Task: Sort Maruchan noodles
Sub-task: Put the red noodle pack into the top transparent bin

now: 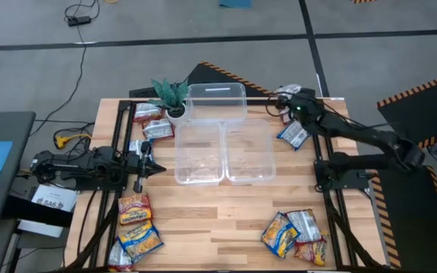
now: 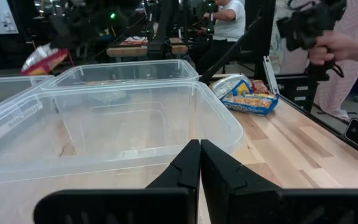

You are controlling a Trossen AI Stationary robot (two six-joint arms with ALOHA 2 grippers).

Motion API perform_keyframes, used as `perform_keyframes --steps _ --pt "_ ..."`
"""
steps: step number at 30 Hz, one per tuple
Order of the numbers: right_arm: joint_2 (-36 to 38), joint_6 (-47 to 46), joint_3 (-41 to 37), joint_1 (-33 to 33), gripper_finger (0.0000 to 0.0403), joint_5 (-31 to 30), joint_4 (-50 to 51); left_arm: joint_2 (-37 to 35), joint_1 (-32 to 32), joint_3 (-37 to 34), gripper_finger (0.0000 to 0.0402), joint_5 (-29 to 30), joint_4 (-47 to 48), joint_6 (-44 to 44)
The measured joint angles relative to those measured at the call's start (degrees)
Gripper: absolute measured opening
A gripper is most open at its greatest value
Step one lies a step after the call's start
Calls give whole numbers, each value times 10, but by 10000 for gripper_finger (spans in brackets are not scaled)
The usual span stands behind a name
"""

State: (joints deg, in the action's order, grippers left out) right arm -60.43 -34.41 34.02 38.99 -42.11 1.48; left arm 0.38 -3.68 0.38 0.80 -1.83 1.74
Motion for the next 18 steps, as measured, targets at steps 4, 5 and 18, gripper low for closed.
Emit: perform_keyframes --steps 4,5,18 --pt "44 17 0 -37 6 8 -17 0 0 0 0 0 0 0" --pt "48 24 0 -47 6 17 -30 0 0 0 0 0 0 0" --pt "-85 124 71 -188 6 138 -218 0 0 0 0 0 0 0"
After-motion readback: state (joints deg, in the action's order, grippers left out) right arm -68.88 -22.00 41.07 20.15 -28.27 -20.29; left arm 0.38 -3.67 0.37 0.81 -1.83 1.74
